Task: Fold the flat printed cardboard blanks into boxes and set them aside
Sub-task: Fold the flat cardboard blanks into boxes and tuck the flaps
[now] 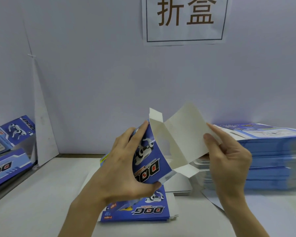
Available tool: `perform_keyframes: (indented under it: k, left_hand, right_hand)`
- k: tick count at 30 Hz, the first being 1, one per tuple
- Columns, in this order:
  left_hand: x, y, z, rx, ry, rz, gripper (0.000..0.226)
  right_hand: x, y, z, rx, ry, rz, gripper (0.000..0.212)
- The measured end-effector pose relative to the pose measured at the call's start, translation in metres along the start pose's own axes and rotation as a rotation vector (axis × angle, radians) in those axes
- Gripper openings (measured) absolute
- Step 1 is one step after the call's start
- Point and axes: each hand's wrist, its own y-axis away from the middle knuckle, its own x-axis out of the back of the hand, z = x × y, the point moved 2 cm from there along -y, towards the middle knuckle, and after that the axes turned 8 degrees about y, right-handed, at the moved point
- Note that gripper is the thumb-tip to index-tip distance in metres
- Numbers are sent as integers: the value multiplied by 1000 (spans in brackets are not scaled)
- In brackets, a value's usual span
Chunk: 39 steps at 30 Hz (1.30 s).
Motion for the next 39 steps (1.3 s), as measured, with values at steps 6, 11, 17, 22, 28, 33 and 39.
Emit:
perform_keyframes:
  k: [6,11,17,22,28,33,39]
  left_hand:
    - [-2,0,-5,-25,-90,10,120]
    - [-7,-1,-5,-100,-235,18,123]
    - [-10,-2,5,-143,-257,49,119]
    - [-5,-2,8,-135,-201,50,122]
    - [-10,-1,4,-149,-219,26,121]
    - [-10,-2,2,-169,-195,37,122]
    - [-9,-1,0,-159,-192,49,122]
  right_hand:
    - [0,-6,-2,-68,-82,-129,13]
    - [0,-15,4,-609,-596,-308,19]
    - [1,-18,3,-741,-790,-441,31]
    - [0,-14,5,-598,-477,-325,23]
    - [-1,-13,-3,-546,-430,-257,25]
    - [2,-13,-2,-553,-393,-232,13]
    - [4,-15,-3,-556,-419,-284,14]
